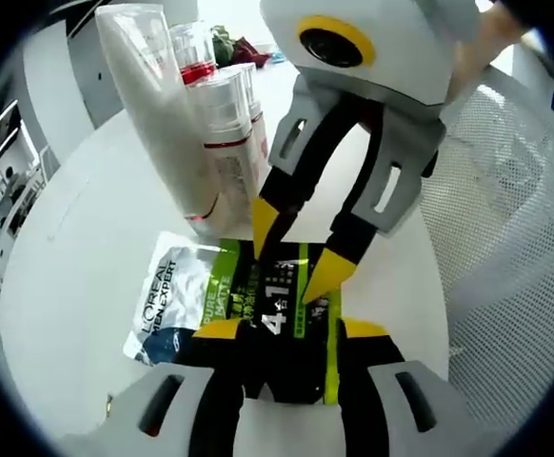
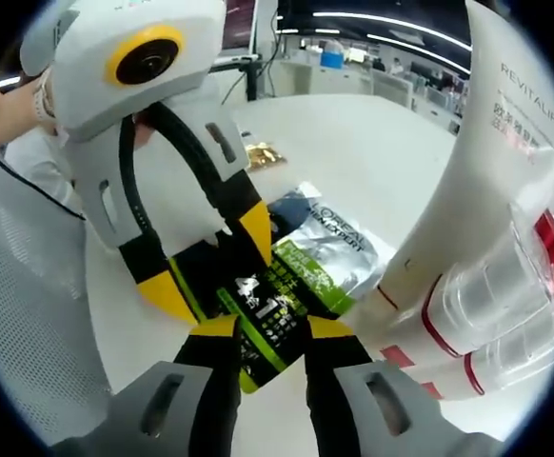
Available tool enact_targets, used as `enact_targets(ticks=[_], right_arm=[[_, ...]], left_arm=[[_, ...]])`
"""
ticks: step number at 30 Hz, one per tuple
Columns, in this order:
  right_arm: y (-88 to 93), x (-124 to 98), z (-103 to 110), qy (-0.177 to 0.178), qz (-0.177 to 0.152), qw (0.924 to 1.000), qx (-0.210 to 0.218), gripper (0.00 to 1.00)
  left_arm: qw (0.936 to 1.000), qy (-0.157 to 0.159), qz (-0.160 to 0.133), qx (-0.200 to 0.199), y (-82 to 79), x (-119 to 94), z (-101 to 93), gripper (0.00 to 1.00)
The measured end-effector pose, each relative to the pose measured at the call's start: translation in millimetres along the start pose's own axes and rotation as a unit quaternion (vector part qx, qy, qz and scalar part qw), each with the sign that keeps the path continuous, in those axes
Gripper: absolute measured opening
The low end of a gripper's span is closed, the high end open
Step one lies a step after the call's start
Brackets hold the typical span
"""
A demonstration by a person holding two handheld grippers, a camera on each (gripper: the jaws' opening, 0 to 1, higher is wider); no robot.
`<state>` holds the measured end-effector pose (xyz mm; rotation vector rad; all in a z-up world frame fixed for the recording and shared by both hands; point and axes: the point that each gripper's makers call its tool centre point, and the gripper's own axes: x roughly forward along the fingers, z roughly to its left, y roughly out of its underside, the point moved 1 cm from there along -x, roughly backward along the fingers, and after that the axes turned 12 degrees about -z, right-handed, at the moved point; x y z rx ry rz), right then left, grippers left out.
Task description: Arrange the skincare products in the storage area until every visible bottle or jar stands upright without overlapping.
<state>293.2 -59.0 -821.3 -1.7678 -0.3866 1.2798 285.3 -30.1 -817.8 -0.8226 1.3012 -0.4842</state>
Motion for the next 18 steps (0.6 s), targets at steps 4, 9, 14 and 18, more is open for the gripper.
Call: enact_targets(ticks=[4, 9, 14, 18], right_arm=[[-3.5, 1.9, -4.6, 0.008, 0.001, 0.9997, -0.021, 0.28], [-7.1, 0.1, 0.2, 0.005, 0.007, 0.9990, -0.045, 0.29], [-18.3, -7.5, 9.8, -0.006, -0.005, 0.9990, -0.044, 0.30], [-25.7, -12.8, 10.2, -0.006, -0.011, 0.9990, -0.043, 0.30]], left_arm=[[0.9999, -0.012, -0.005, -0.010, 0.4, 0.9, 5.3, 0.38], [0.9994, -0.020, -0.015, -0.025, -0.8, 1.9, 4.9, 0.38], [0.9992, -0.020, -0.018, -0.029, 0.3, 0.5, 7.4, 0.37], [0.9989, -0.023, -0.021, -0.034, -0.4, 1.2, 10.4, 0.37]])
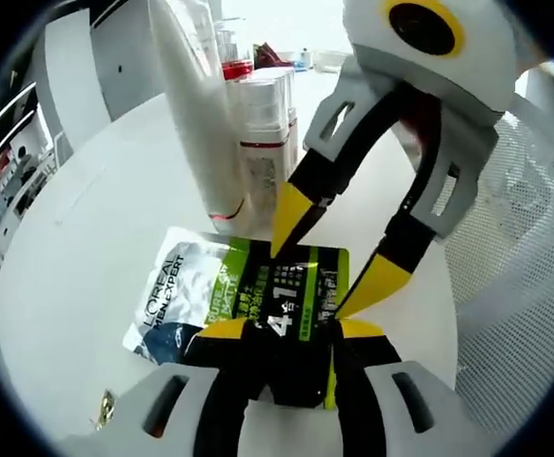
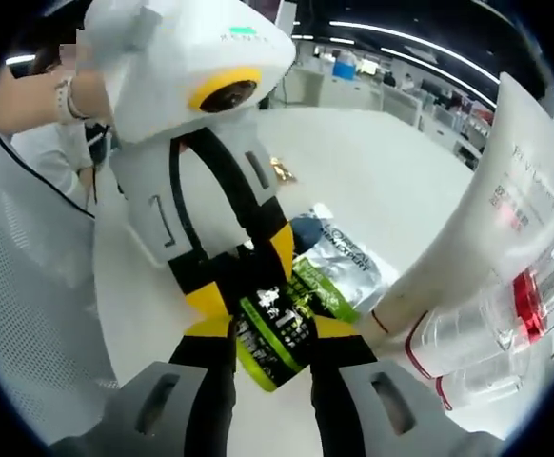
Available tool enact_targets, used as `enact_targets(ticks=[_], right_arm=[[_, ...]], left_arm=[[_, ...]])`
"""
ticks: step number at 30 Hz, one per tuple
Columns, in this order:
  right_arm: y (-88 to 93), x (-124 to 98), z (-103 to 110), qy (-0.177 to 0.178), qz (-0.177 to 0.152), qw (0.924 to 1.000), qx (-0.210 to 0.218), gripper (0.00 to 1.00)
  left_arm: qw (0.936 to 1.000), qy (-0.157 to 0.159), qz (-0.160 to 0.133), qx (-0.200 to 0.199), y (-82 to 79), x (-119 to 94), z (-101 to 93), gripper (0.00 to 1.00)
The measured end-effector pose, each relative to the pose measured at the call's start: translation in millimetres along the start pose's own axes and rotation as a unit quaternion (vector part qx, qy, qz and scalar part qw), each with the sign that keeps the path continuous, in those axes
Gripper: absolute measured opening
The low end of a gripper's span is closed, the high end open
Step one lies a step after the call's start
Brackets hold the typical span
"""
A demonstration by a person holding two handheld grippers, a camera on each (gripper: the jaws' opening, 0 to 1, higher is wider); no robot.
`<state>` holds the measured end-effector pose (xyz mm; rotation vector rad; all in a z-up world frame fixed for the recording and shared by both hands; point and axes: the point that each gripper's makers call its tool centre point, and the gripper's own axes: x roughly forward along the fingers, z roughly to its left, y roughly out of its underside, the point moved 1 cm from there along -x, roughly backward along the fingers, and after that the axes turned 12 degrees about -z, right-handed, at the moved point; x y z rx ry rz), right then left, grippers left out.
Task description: Arrange the skincare products in the storage area until every visible bottle or jar stands upright without overlapping.
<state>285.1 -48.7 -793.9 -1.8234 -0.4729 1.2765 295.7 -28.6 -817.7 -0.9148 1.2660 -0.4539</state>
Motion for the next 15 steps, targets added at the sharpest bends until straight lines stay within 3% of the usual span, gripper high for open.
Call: enact_targets(ticks=[9, 15], right_arm=[[-11.9, -19.1, 0.2, 0.008, -0.018, 0.9997, 0.017, 0.31], [-18.4, -32.0, 2.7, 0.018, -0.031, 0.9989, 0.030, 0.33]], left_arm=[[0.9996, 0.012, -0.007, -0.026, -1.7, -4.3, -8.3, 0.36], [0.9975, -0.002, -0.035, -0.061, -17.8, -15.8, -14.6, 0.37]])
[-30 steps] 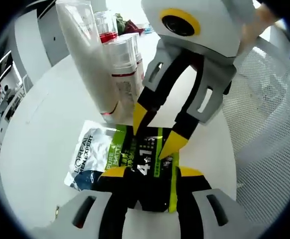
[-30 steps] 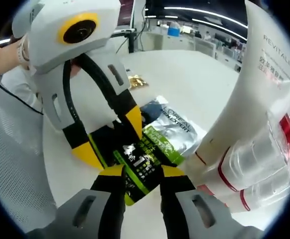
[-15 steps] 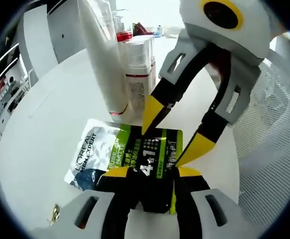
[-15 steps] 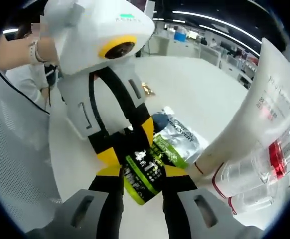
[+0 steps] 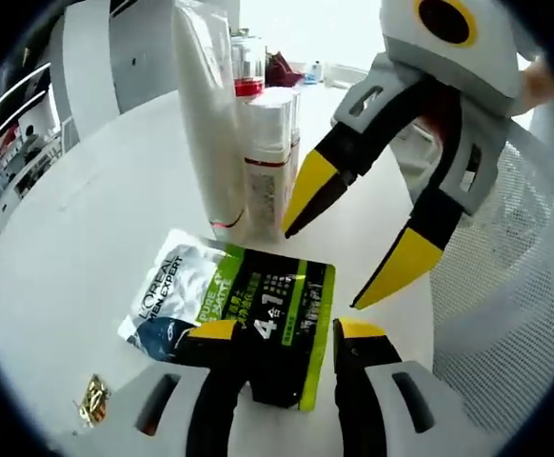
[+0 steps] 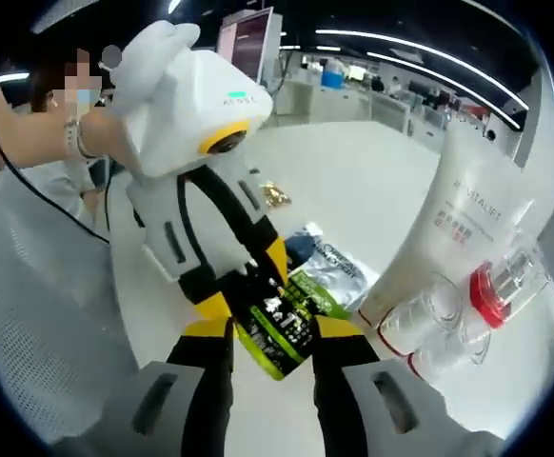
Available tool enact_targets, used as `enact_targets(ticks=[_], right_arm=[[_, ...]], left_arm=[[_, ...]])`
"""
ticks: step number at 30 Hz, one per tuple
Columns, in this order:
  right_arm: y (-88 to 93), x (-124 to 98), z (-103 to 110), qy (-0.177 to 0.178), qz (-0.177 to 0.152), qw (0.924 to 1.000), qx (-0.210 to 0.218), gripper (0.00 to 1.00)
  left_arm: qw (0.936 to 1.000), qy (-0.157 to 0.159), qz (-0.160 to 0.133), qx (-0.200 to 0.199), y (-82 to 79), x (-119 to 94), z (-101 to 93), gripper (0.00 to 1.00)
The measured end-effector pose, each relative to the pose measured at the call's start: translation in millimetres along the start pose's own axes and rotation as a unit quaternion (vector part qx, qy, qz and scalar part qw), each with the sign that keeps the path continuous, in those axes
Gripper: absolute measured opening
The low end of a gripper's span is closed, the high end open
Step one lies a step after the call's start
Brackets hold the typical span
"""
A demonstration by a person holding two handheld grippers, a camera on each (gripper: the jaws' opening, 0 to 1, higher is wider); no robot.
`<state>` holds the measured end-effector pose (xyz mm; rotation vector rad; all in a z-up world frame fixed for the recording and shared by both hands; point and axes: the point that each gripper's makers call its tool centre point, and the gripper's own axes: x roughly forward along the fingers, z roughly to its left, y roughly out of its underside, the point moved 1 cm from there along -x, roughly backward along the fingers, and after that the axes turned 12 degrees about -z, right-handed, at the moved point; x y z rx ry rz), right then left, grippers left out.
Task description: Arrange the skincare products in the storage area until every visible bottle or jar stands upright without overlapping.
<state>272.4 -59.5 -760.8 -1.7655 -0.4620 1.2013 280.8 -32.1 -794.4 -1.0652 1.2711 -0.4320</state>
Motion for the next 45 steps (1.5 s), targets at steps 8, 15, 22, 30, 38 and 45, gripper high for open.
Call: enact_targets(ticks=[8, 15, 22, 30, 38, 45], right_arm=[[-8.1, -17.1, 0.3, 0.014, -0.016, 0.9997, 0.012, 0.34], [-21.1, -37.4, 1.0, 0.030, -0.039, 0.9986, 0.018, 0.37], [-24.6, -54.0, -0.8, 0.044, -0.041, 0.9979, 0.025, 0.47], [-18.2, -71.4, -5.8, 0.066, -0.023, 0.9972, 0.028, 0.63], [-19.4, -88.0, -14.2, 0.103, -0.024, 0.9936, 0.041, 0.79], [-13.9, -99.7, -19.4, 0.130, -0.022, 0.9895, 0.060, 0.86]], left_arm=[[0.9994, -0.032, -0.014, -0.008, -13.2, -25.4, 0.0, 0.42], [0.9959, -0.079, -0.035, -0.024, -19.8, -52.3, 0.3, 0.52], [0.9918, -0.116, -0.041, -0.035, -17.9, -77.1, 7.8, 0.60], [0.9846, -0.150, -0.056, -0.070, -14.2, -100.3, 8.1, 0.68], [0.9762, -0.188, -0.074, -0.080, -10.1, -126.9, 6.4, 0.81], [0.9703, -0.214, -0.071, -0.086, -2.5, -145.5, 7.0, 0.88]])
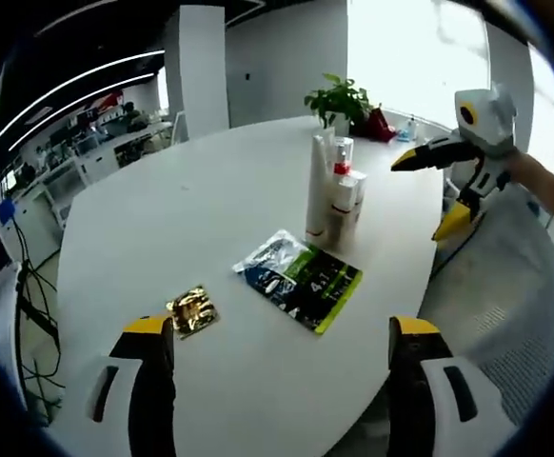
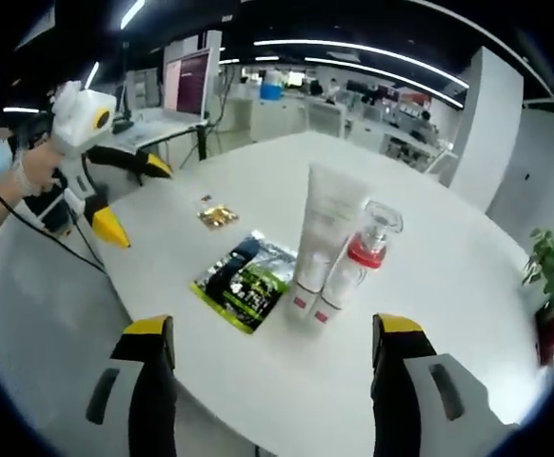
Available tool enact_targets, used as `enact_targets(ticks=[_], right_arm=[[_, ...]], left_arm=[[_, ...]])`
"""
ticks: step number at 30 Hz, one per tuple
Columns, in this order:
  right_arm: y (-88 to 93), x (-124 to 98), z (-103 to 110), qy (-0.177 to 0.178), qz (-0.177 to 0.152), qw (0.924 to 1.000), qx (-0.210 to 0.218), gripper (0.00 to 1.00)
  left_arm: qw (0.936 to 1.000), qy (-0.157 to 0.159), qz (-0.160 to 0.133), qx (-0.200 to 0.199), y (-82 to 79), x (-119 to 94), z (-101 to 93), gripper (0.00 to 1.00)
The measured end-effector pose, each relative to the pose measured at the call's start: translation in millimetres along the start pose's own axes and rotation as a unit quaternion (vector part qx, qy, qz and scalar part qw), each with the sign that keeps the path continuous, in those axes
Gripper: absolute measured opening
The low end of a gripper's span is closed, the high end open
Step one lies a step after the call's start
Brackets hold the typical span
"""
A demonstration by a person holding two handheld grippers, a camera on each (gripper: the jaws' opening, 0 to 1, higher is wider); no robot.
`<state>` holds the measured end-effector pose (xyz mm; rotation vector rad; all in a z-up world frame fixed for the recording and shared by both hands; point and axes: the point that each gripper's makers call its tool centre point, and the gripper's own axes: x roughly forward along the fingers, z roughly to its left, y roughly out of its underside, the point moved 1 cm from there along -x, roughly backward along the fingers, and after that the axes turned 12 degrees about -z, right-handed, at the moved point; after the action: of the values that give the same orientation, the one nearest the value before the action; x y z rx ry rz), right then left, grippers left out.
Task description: Arrange the skincare products in the storage area until every visible bottle or jar stands upright without overlapping.
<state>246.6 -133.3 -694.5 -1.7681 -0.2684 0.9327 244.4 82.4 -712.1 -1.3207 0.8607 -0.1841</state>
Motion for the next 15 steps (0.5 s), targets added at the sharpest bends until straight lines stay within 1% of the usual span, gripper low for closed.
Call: enact_targets(ticks=[3, 5, 9, 15], right_arm=[[0.6, -5.7, -1.5, 0.008, -0.002, 1.0000, 0.004, 0.88], [1.2, -7.4, -1.7, 0.010, -0.002, 0.9999, 0.006, 0.90], [2.3, -10.5, -1.5, 0.019, 0.000, 0.9998, 0.011, 0.91], [1.0, -11.4, -1.4, 0.022, -0.002, 0.9997, 0.014, 0.98]], left_arm=[[1.0000, -0.004, -0.005, -0.002, -0.6, -8.3, -2.4, 0.91], [0.9999, -0.007, -0.007, -0.001, -0.6, -11.0, -3.3, 0.95], [0.9999, -0.008, -0.006, 0.000, 1.5, -17.9, -6.4, 0.99], [0.9998, -0.010, -0.012, -0.011, 2.0, -24.2, -7.8, 0.99]])
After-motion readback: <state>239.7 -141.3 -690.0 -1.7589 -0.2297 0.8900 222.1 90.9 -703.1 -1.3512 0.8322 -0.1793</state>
